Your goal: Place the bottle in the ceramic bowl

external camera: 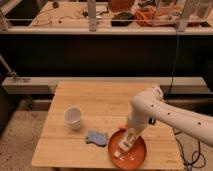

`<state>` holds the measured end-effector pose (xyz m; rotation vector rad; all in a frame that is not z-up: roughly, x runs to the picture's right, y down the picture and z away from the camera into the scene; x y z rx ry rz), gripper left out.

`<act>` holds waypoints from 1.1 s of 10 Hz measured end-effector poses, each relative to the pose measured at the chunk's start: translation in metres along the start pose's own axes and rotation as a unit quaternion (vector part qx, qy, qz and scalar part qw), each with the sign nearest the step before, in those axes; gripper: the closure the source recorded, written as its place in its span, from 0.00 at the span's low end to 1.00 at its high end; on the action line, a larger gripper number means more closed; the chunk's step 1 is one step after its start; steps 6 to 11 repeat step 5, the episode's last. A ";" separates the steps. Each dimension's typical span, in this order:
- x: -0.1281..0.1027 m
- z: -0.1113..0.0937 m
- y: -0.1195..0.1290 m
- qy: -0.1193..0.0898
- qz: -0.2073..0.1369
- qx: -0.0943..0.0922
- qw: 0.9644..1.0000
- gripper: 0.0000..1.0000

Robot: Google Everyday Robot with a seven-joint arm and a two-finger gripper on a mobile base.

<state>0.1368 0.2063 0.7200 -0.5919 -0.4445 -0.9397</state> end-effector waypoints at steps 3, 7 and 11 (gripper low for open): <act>0.002 0.001 0.001 0.001 -0.001 0.000 1.000 0.62; 0.001 0.001 0.001 -0.001 -0.001 0.001 1.000 0.60; 0.001 0.001 0.001 -0.001 -0.001 0.001 1.000 0.60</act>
